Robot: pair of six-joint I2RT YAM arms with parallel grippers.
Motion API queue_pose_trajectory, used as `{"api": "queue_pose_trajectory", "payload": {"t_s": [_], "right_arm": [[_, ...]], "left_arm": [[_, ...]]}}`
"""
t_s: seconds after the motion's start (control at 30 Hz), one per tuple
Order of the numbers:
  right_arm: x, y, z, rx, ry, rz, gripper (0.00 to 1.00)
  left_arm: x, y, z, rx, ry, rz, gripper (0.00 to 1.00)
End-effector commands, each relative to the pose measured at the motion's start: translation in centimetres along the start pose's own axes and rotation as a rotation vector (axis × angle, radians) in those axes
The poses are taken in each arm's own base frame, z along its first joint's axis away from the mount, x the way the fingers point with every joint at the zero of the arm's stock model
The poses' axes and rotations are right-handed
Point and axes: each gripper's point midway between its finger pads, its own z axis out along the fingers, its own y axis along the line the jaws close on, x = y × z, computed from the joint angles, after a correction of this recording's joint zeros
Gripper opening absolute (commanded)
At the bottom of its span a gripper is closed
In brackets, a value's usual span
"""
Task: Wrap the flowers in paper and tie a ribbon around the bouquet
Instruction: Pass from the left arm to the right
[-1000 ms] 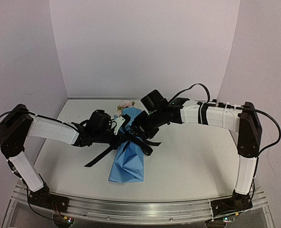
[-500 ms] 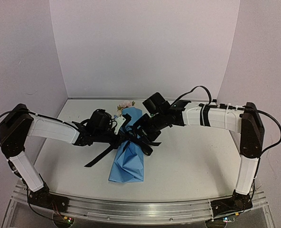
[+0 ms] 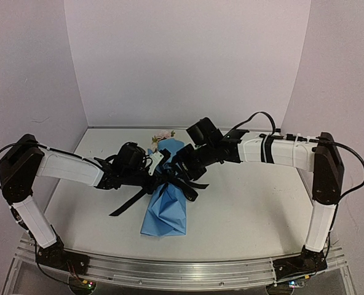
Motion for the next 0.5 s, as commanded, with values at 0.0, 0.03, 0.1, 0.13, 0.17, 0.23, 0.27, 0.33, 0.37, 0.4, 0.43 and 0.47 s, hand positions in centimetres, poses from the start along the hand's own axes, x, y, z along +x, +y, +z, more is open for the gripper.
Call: {"api": "queue_pose_trajectory", "payload": {"t_s": [0.0,0.03,0.1,0.13,0.17,0.23,0.27,0.33,0.37,0.4,0.43,0.47], "right_arm": [[0.28,1.97,-2.15,-0.072,0.000,0.002,0.22],[0.26,1.89,-2.09,-0.069,0.001,-0.001,0.17],[0.27,1.77,-1.93,-0.065,0.002,-0.011,0.05],[0.30,1.76,-1.90,-0.065,0.004,-0.016,0.01],[0.34,1.78,-1.87,-0.065,0.005,-0.021,0.00],[0.26,1.70,-1.78,-0.062,0.004,-0.028,0.00],[0.26,1.62,-1.72,-0.060,0.003,-0.031,0.00],[0.10,1.68,-1.82,-0.063,-0.007,-0.042,0.00],[0.01,1.74,-1.92,-0.065,-0.014,-0.049,0.00],[-0.10,1.78,-2.00,-0.066,-0.021,-0.058,0.00],[-0.24,1.87,-2.17,-0.068,-0.031,-0.072,0.00],[-0.38,1.82,-2.34,-0.069,-0.042,-0.085,0.00]], "left_arm": [[-2.35,-0.09,-0.17,-0.009,-0.056,0.025,0.01],[-2.33,-0.10,-0.20,-0.009,-0.056,0.025,0.01],[-2.32,-0.10,-0.26,-0.010,-0.056,0.023,0.01],[-2.28,-0.11,-0.28,-0.010,-0.055,0.023,0.01],[-2.30,-0.12,-0.32,-0.010,-0.056,0.023,0.01],[-2.32,-0.10,-0.38,-0.011,-0.058,0.022,0.01],[-2.31,-0.08,-0.41,-0.012,-0.058,0.021,0.01],[-2.29,-0.05,-0.44,-0.014,-0.058,0.016,0.01],[-2.34,0.01,-0.46,-0.017,-0.057,0.009,0.02],[-2.36,0.03,-0.46,-0.018,-0.055,0.002,0.04],[-2.36,0.01,-0.50,-0.018,-0.054,-0.006,0.07],[-2.42,0.01,-0.58,-0.018,-0.055,-0.008,0.11]]}}
